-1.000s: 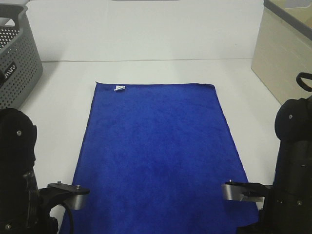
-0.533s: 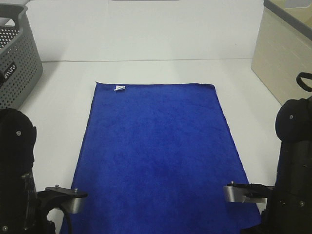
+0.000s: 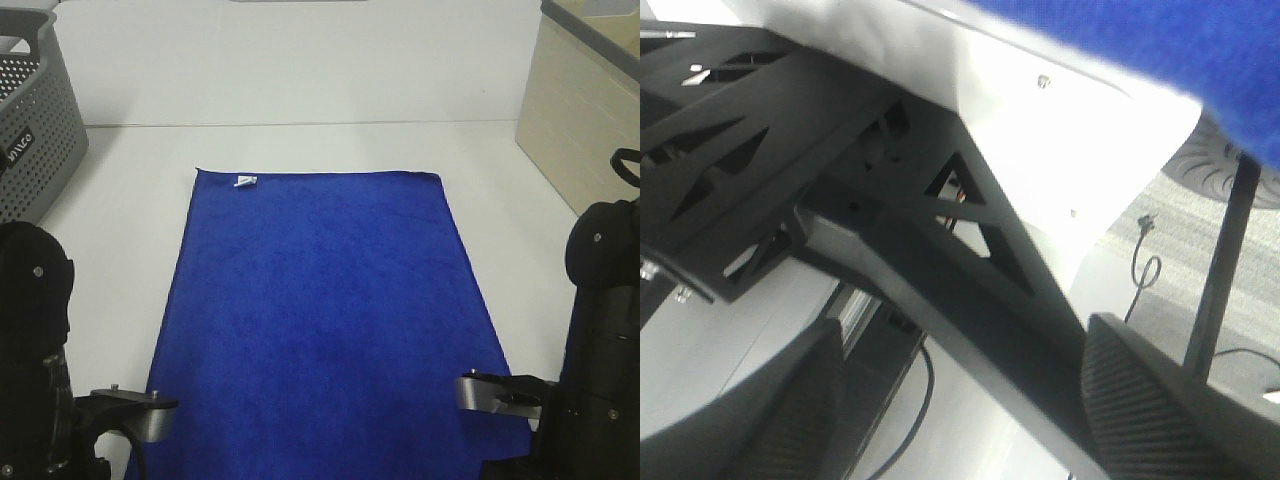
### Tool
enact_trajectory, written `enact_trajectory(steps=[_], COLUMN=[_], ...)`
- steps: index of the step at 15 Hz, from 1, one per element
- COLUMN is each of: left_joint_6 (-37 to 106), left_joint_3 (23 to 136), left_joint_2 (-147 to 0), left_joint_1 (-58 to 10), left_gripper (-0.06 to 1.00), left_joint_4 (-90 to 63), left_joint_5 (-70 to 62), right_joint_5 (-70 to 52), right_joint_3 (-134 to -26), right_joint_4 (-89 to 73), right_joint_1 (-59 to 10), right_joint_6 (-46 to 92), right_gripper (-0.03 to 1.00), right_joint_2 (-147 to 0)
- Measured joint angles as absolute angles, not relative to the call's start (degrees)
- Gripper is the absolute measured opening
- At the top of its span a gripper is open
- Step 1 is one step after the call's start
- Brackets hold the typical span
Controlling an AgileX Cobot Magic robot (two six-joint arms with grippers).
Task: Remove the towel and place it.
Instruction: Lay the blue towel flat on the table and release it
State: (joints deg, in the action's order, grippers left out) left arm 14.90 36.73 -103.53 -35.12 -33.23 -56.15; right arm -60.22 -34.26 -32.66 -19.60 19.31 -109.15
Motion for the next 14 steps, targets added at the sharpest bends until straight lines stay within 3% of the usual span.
enact_trajectory(steps=[7, 14], left_joint_6=[13.8, 6.8], left_joint_3=[39.6, 55.9], left_joint_2=[-97.1, -92.7], left_joint_1=[-35.1, -34.1], left_gripper=[0.61, 0.61], left_joint_4=[-32.0, -15.6], left_joint_5=[-61.9, -67.1], right_joint_5=[-67.8, -69.1], right_joint_3=[-40.2, -58.6], right_joint_4=[-31.2, -18.4], right_joint_1=[-19.6, -19.5], right_joint_6=[18.9, 3.6], right_gripper=[0.67, 0.68], right_joint_2=[-105.8, -101.2])
